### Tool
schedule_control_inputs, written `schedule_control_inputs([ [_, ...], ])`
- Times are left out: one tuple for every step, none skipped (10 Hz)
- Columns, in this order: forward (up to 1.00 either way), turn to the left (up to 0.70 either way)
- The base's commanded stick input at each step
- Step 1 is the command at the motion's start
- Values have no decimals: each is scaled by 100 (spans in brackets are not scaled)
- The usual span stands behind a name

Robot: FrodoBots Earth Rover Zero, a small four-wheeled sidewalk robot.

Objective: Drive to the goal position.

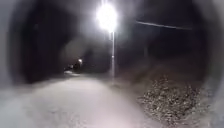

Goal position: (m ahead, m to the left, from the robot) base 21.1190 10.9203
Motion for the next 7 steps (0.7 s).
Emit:
schedule_control_inputs([
  [-51,0],
  [-70,0],
  [-70,0],
  [-70,0],
  [-33,0],
  [0,0],
  [0,0],
])
